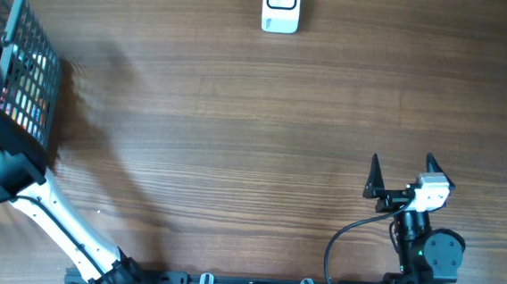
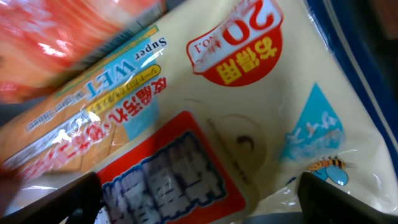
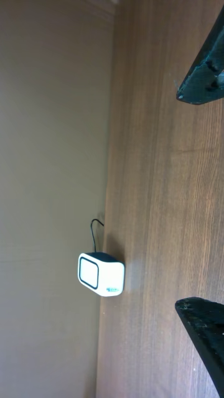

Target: Scan the item barcode

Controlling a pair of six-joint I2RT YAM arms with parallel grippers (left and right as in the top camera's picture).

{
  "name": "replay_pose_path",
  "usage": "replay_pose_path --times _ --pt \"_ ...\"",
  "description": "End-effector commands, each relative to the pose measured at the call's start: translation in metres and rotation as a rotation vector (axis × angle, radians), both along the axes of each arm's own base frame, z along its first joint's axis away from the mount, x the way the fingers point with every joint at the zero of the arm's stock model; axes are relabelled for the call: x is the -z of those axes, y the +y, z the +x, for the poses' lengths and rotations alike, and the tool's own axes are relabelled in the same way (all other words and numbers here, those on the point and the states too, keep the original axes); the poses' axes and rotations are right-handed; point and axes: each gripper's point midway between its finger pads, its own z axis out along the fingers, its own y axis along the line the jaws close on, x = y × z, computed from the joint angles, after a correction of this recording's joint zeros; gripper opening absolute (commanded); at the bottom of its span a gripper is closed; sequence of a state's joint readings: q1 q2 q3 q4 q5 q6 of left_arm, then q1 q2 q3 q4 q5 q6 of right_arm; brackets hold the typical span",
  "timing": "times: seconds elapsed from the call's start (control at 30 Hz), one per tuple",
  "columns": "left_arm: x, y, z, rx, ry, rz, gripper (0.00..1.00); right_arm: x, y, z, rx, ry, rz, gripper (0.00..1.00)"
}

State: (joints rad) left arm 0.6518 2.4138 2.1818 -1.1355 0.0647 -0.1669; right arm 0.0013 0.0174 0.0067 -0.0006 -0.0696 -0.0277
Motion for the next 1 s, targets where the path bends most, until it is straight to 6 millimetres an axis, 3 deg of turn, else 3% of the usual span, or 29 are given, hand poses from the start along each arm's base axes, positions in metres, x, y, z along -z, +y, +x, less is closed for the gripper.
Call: replay_pose_path --times 0.0,0.13,0.17,0.23,0.43,0.5,0.8,0.97 --pt "0.026 -0.024 0.012 0.033 -0.038 -0.140 1.00 -0.001 -0.001 0.000 0.010 -0.007 0.008 1.00" --pt "0.041 -0.028 0.009 0.035 -0.013 -0.172 1.00 -0.001 -0.001 0.000 0.010 -0.007 0.008 1.00" --pt "0.043 -0.028 0.008 0.034 -0.005 -0.171 0.95 -0.001 -0.001 0.000 0.010 -0.007 0.008 1.00" --pt "0.046 -0.024 0.003 0.028 0.022 -0.149 0.74 -0.001 -0.001 0.000 0.010 -0.007 0.008 1.00" --pt "0.049 -0.002 -0.028 0.000 0.186 -0.012 0.36 -0.001 -0.001 0.000 0.010 -0.007 0.008 1.00" --pt "0.049 0.001 -0.034 -0.005 0.218 0.013 0.04 -0.001 -0.001 0.000 0.010 -0.007 0.008 1.00" --pt "0.042 0.002 -0.035 -0.009 0.218 0.019 0.04 -0.001 -0.001 0.000 0.010 -0.007 0.008 1.00" --pt "-0.001 0.007 -0.021 -0.014 0.117 0.056 0.04 -0.001 -0.001 0.000 0.010 -0.007 0.008 1.00"
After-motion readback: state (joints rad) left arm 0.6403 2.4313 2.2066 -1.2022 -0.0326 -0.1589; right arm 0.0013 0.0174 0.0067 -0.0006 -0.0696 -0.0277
